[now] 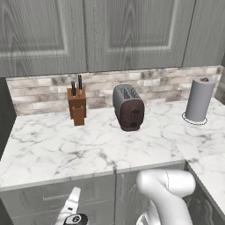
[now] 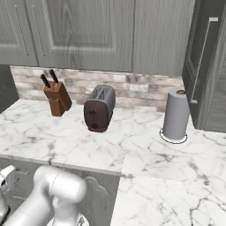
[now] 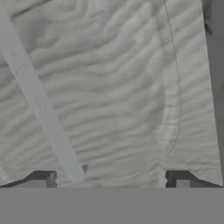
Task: Take the tongs from the drawer on the left and place them on the dining counter next to the tray containing the hot dog.
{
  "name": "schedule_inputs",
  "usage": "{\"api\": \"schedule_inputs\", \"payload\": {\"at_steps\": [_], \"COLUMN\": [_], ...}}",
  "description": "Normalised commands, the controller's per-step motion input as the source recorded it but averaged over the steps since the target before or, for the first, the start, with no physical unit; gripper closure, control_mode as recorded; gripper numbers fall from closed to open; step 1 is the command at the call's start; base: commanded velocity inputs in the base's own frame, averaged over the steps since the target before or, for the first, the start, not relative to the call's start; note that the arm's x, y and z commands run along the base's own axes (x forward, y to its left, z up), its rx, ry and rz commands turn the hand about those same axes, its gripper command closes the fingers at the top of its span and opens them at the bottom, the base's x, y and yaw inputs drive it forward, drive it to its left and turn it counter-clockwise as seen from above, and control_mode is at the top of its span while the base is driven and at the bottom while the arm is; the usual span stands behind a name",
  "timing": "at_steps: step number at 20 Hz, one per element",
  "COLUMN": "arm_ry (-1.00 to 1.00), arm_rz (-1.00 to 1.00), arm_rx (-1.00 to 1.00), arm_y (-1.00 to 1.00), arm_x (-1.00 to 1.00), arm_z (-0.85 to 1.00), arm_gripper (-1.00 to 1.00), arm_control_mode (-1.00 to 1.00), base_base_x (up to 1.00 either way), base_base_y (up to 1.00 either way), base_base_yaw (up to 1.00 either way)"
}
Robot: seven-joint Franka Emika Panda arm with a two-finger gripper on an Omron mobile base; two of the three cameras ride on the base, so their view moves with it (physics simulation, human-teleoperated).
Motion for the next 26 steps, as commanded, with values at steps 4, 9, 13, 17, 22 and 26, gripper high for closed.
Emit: {"api": "schedule_inputs", "payload": {"at_steps": [4,9,13,17,22,26], "arm_ry": [0.0,0.0,0.0,0.0,0.01,0.08], "arm_rz": [0.0,0.0,0.0,0.0,0.0,0.0], "arm_rx": [-0.02,-0.03,0.0,0.0,0.0,0.0], "arm_y": [0.12,0.18,0.27,0.31,0.18,0.0], "arm_x": [0.45,0.44,0.5,0.57,0.58,0.52], "arm_z": [-0.39,-0.44,-0.36,-0.38,-0.27,-0.02], "arm_gripper": [-1.0,-1.0,-1.0,-1.0,1.0,1.0], "arm_control_mode": [-1.0,-1.0,-1.0,-1.0,-1.0,-1.0], "base_base_x": [0.0,0.0,0.0,0.0,0.0,0.0], "base_base_y": [0.0,0.0,0.0,0.0,0.0,0.0], "base_base_yaw": [0.0,0.0,0.0,0.0,0.0,0.0]}}
